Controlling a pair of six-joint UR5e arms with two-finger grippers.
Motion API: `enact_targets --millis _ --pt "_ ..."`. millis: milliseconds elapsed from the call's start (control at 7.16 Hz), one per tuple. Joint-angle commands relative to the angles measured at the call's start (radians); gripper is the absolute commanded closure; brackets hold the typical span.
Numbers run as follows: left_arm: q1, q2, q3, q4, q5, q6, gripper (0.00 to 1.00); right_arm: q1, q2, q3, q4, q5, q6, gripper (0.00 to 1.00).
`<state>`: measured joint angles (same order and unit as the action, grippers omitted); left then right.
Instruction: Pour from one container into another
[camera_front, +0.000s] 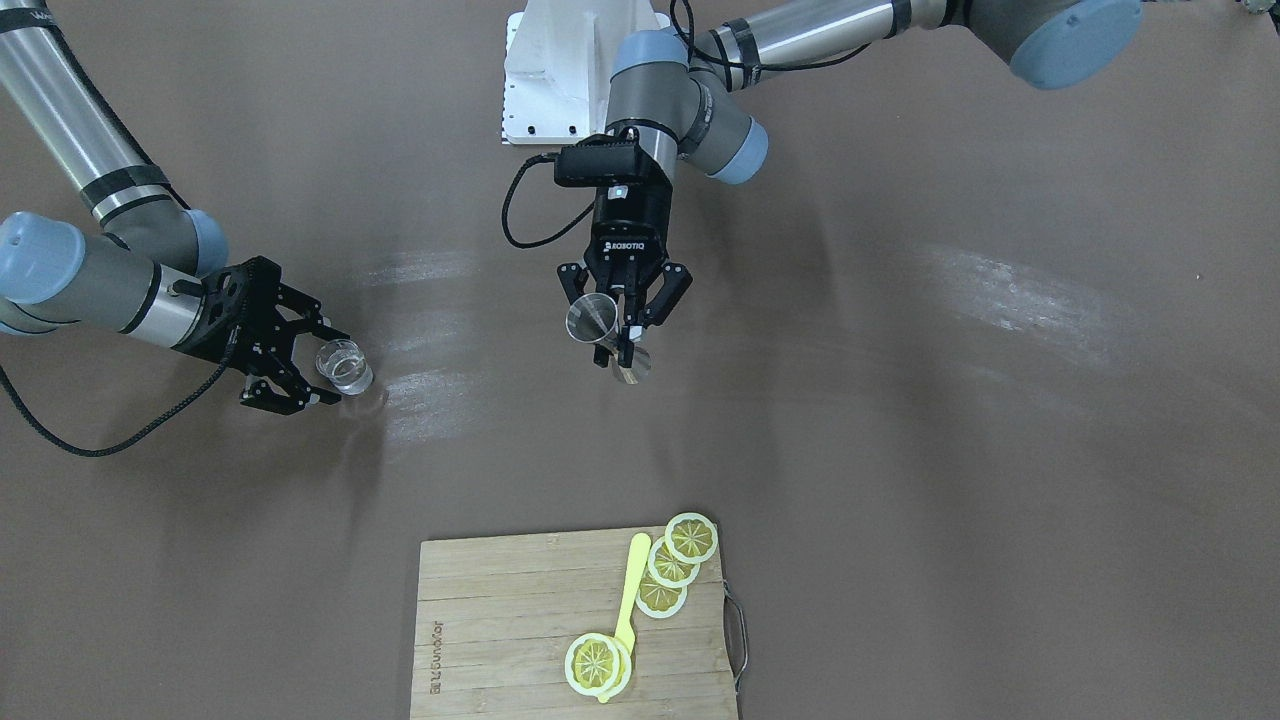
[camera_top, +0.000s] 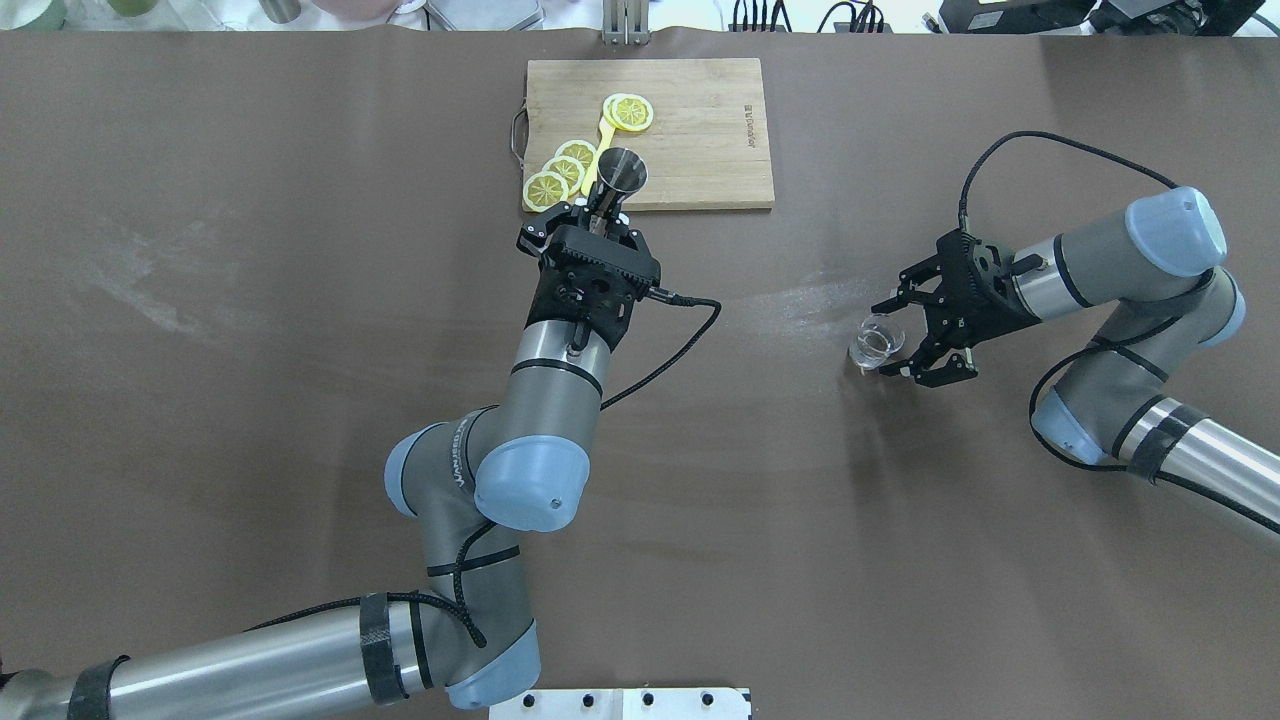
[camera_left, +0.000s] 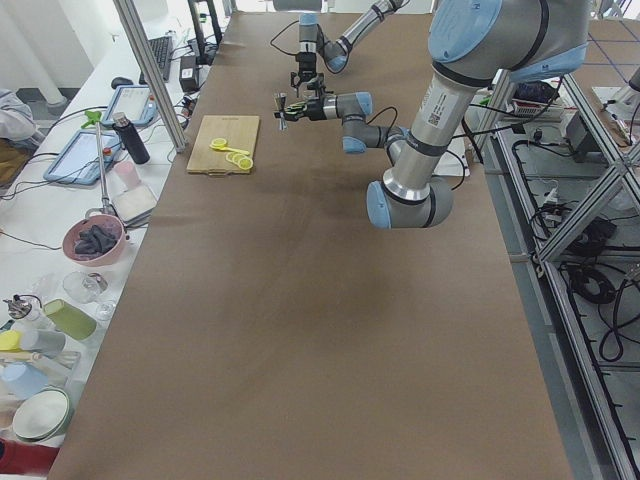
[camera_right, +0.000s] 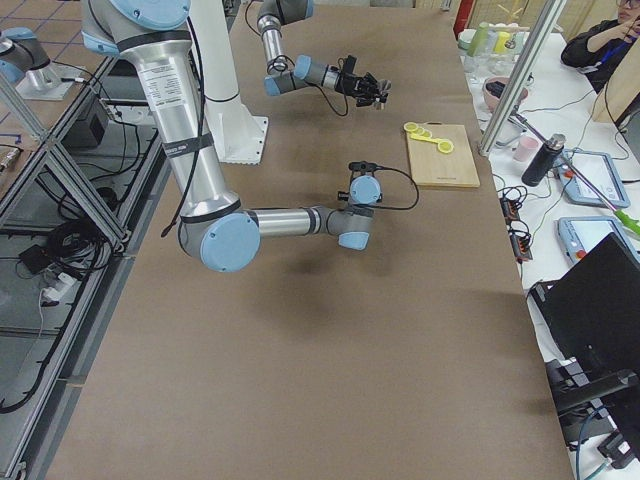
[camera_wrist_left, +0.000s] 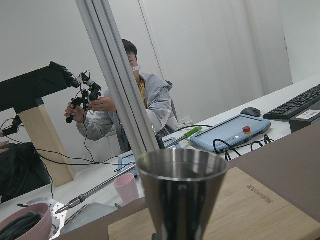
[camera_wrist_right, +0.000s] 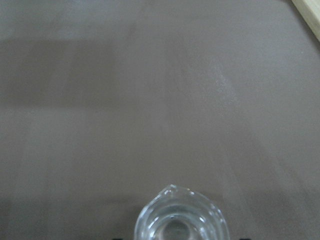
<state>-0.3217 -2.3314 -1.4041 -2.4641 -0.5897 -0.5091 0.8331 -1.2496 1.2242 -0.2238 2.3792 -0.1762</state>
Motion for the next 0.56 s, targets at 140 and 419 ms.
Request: enact_targets --millis 140,419 --pt "0.007 0.035 0.004 -0.167 -0.06 0.015 1.0 -0.005 -0.004 0.0 -0.003 0.02 0.006 0.47" --pt "0.01 0.034 0.001 -0.179 -0.105 0.015 1.0 0.014 -0.004 0.004 -0.006 0.028 0.006 0.62"
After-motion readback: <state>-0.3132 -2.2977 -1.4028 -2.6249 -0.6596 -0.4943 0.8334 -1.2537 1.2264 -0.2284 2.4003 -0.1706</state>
